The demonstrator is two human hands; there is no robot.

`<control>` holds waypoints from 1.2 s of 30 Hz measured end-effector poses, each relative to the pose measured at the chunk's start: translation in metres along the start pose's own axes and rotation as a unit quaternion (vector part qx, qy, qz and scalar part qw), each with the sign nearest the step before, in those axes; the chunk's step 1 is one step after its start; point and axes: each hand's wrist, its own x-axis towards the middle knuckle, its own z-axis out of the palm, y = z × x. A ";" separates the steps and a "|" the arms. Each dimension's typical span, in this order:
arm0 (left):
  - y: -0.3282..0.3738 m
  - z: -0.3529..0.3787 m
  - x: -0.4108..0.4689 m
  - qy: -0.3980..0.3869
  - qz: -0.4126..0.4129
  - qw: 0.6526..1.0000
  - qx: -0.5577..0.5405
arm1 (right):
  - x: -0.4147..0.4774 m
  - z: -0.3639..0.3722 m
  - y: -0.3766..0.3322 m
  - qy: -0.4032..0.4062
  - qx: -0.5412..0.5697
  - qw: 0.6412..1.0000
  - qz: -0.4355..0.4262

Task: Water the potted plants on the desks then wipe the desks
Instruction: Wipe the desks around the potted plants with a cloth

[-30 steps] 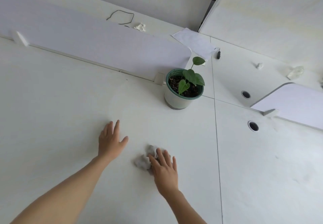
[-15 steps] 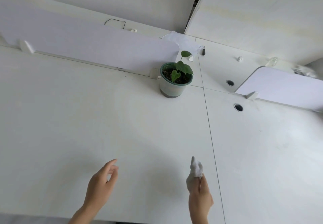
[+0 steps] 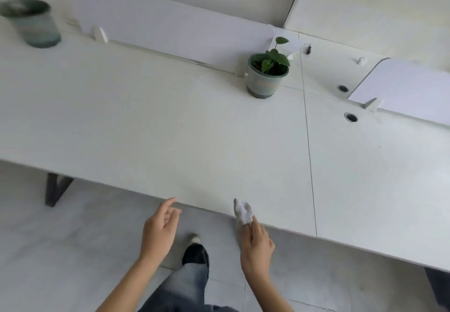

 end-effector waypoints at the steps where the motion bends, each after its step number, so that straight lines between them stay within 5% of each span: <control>1: -0.013 -0.004 -0.022 -0.003 -0.017 1.000 0.000 | -0.016 0.006 0.004 -0.030 -0.006 1.000 -0.001; 5: -0.063 -0.033 -0.097 -0.029 -0.072 0.996 0.046 | -0.069 0.025 0.009 -0.155 -0.032 0.987 -0.023; 13: -0.127 -0.150 -0.152 0.225 -0.200 0.953 -0.025 | -0.145 0.059 -0.019 -0.183 -0.011 0.982 -0.056; 22: -0.195 -0.273 -0.165 0.216 -0.211 0.952 -0.057 | -0.203 0.182 -0.106 -0.216 -0.049 0.967 -0.124; 30: -0.260 -0.420 -0.162 0.337 -0.240 0.905 -0.101 | -0.279 0.294 -0.182 -0.274 -0.093 0.936 -0.200; 36: -0.292 -0.438 -0.136 0.284 -0.287 0.907 -0.119 | -0.279 0.345 -0.225 -0.285 -0.180 0.909 -0.246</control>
